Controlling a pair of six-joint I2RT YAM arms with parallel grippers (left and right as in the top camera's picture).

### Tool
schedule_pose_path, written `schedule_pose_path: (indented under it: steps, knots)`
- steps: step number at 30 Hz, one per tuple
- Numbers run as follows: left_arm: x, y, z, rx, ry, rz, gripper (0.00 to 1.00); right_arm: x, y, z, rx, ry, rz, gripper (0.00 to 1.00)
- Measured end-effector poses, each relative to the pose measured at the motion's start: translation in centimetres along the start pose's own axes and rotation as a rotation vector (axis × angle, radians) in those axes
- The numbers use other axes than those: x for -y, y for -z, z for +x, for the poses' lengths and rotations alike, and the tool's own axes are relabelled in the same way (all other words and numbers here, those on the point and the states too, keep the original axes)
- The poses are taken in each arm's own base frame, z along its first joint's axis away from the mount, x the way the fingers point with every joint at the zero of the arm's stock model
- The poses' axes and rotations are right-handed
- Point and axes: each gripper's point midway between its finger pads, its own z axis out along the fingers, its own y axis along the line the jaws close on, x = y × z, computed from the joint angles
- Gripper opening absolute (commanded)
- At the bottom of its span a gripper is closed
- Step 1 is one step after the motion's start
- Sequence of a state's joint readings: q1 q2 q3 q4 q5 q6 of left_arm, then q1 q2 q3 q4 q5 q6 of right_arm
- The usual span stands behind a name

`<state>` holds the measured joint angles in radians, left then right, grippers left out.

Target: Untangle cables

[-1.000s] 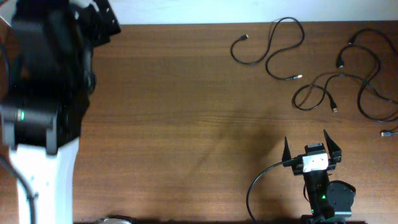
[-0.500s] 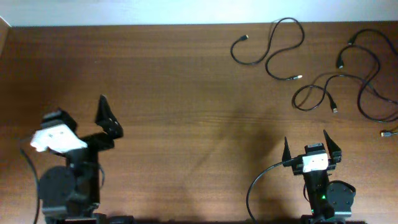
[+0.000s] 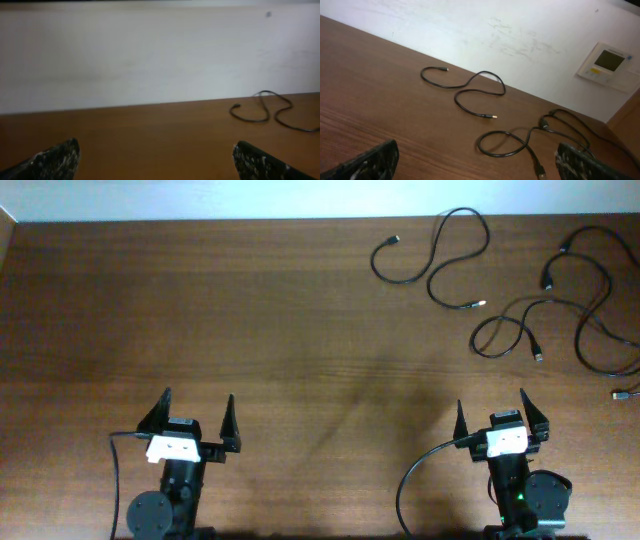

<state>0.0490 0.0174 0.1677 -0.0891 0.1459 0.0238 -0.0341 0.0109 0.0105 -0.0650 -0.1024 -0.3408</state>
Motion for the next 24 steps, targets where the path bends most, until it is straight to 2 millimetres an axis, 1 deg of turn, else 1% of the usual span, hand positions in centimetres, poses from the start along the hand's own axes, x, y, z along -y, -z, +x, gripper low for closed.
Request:
schedule_pose_path:
  steps: [3, 5, 6, 9, 10, 14, 17, 24]
  knots:
    - [-1.2, 0.0, 1.5, -0.051, 0.033, -0.071, 0.99, 0.0, 0.0, 0.0, 0.000, 0.000, 0.000, 0.99]
    - [-2.0, 0.1, 1.8, -0.064, 0.039, -0.121, 0.99, 0.0, 0.0, 0.0, 0.000, 0.000, 0.000, 0.99]
    - [-2.4, 0.1, 2.4, -0.075, 0.042, -0.145, 0.99, 0.0, 0.0, 0.0, 0.000, 0.000, 0.000, 0.99]
    - [-2.9, -0.1, 5.8, -0.144, 0.044, -0.174, 0.99, 0.0, 0.0, 0.0, 0.000, -0.001, 0.000, 0.99]
    - [-3.0, -0.2, 6.4, -0.147, 0.043, -0.179, 0.99, 0.0, 0.0, 0.0, 0.000, 0.000, 0.000, 0.99]
    - [-3.0, -0.4, 7.2, -0.143, 0.023, -0.179, 0.99, 0.0, 0.0, 0.0, 0.000, 0.000, 0.000, 0.99]
    - [-3.0, -0.4, 7.2, -0.148, -0.026, -0.175, 0.99, 0.0, 0.0, 0.0, 0.000, 0.000, 0.000, 0.99]
    - [-3.0, -0.4, 7.2, -0.150, -0.046, -0.173, 0.99, 0.0, 0.0, 0.0, 0.000, 0.000, 0.000, 0.99]
